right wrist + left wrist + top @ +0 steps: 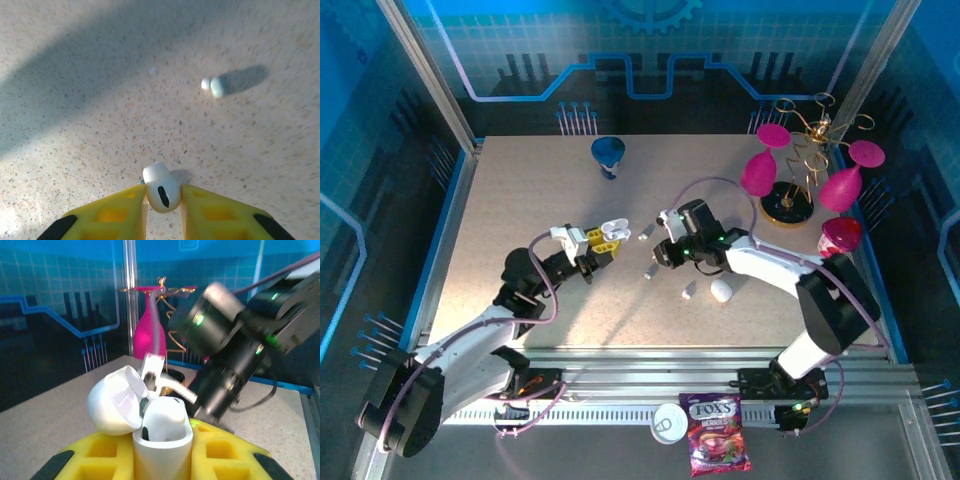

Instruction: Insert the wireless bluetooth earbuds into the charging case

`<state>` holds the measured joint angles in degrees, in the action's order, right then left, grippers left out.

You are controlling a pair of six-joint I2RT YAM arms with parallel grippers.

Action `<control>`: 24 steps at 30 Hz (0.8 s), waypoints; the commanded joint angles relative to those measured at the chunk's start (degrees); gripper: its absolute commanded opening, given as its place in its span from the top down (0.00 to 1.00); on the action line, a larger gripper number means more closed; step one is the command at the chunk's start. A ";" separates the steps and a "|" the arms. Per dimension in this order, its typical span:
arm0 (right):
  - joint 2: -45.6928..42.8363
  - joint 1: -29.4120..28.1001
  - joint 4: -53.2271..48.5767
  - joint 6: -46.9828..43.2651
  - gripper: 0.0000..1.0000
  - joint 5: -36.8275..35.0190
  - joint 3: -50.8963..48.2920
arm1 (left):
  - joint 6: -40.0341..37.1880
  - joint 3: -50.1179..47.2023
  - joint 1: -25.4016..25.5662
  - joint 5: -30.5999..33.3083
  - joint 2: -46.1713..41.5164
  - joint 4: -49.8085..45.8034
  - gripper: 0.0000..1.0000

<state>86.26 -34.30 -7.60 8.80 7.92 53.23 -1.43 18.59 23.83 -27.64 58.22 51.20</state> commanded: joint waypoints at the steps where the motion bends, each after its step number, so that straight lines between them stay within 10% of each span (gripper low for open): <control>1: -5.87 0.36 -1.09 -5.11 0.77 -3.16 -0.15 | 0.47 2.94 -0.21 -0.66 2.43 -2.35 1.00; 24: -19.21 -13.04 -3.83 -22.03 0.77 -6.96 6.20 | 5.46 5.28 0.14 -7.25 7.21 -0.90 1.00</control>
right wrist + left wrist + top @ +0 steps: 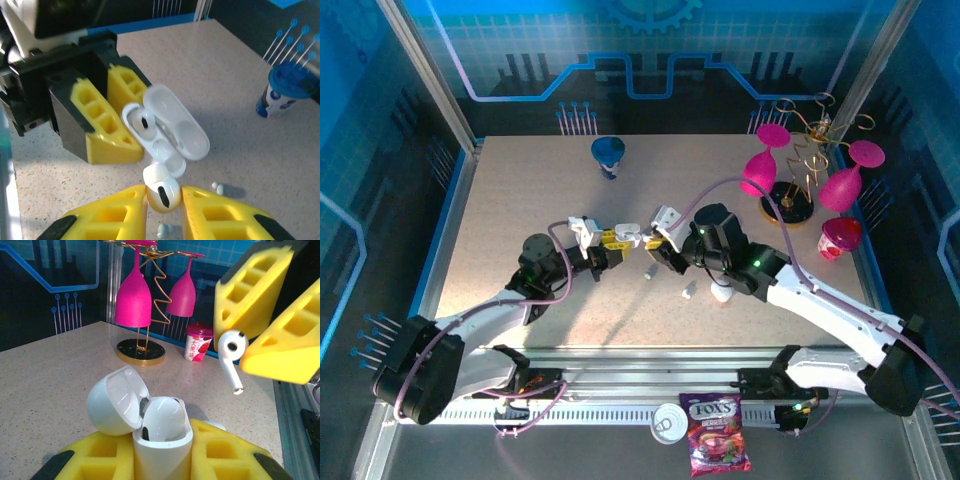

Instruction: Insert the wireless bluetooth earbuds into the charging case

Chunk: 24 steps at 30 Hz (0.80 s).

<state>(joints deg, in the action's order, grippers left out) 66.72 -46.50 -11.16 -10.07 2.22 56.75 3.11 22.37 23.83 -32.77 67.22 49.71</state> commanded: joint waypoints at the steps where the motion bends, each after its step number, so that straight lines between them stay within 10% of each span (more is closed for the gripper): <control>1: 0.66 -1.12 -0.27 -3.57 0.77 -1.20 3.04 | 0.78 1.32 0.10 -2.12 -2.34 0.28 1.00; 24: 4.05 -1.95 -2.02 -9.42 0.78 -2.60 5.69 | 0.48 0.57 0.07 -4.96 -8.24 -5.11 1.00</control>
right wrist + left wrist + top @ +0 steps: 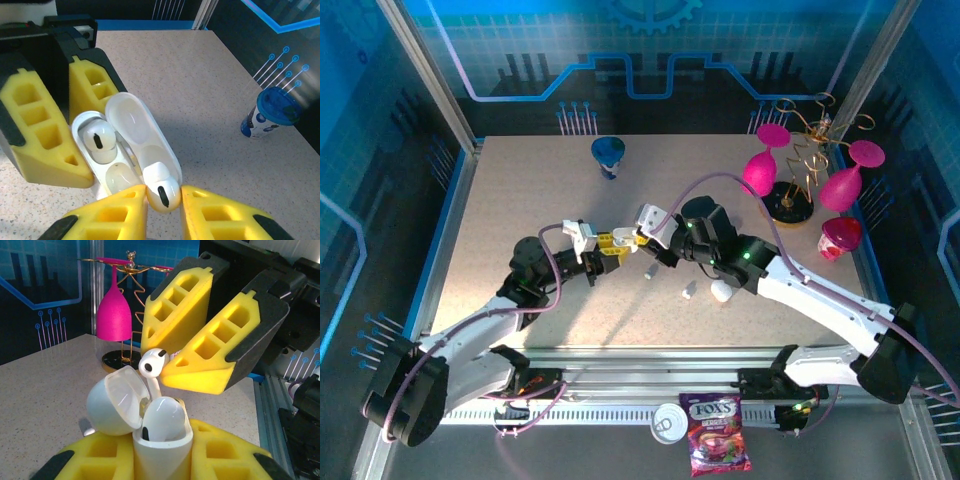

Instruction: Insert the wireless bluetooth earbuds into the charging case

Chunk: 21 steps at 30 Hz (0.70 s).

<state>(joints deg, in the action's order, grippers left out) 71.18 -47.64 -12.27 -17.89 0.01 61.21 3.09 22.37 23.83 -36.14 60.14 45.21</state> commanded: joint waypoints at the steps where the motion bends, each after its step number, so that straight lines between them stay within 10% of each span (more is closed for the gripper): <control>1: -0.57 -0.85 -1.14 -1.81 0.78 -0.27 1.07 | 0.51 0.65 0.08 -1.48 -1.23 -0.77 1.00; 21: -0.60 -1.14 -2.47 -4.31 0.76 4.70 0.39 | 1.19 1.77 0.06 -1.96 -0.56 0.21 1.00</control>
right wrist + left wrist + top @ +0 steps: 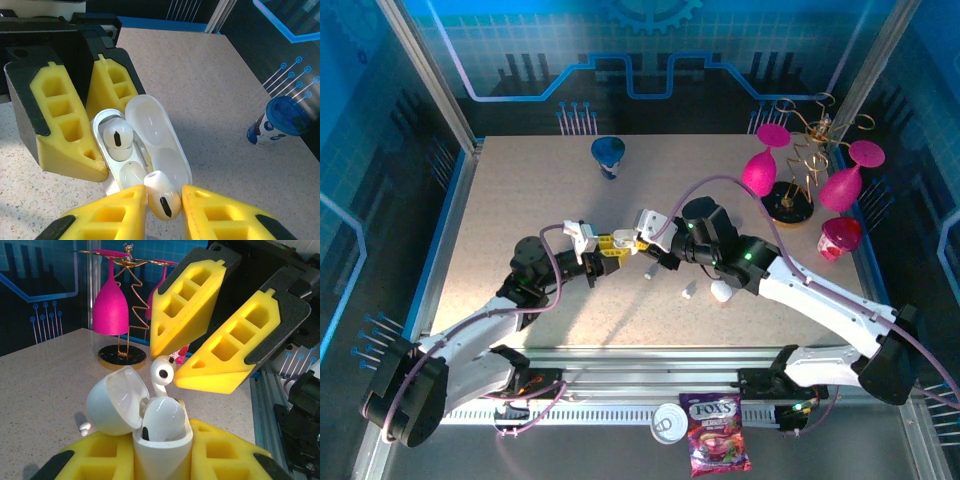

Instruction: Insert the wireless bluetooth earbuds into the charging case

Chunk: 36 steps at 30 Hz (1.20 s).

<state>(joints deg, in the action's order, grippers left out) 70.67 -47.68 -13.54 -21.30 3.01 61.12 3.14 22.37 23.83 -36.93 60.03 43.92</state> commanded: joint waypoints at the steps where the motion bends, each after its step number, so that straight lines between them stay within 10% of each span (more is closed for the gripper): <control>1: 0.15 -1.03 -1.46 -0.96 0.76 1.91 0.72 | 1.15 1.81 0.12 -1.22 -0.35 1.57 1.00; 20: -2.04 -0.79 -2.11 2.20 0.71 4.33 0.95 | 0.29 -0.04 0.07 -0.93 0.63 5.30 1.00; 36: -3.62 11.94 0.37 26.44 0.29 22.42 2.37 | -4.38 -2.41 0.06 -4.21 3.62 15.69 1.00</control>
<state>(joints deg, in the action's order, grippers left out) 65.32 -36.27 -12.16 -0.89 21.63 61.23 0.93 20.93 23.83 -38.89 62.76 54.24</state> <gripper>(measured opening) 0.705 0.221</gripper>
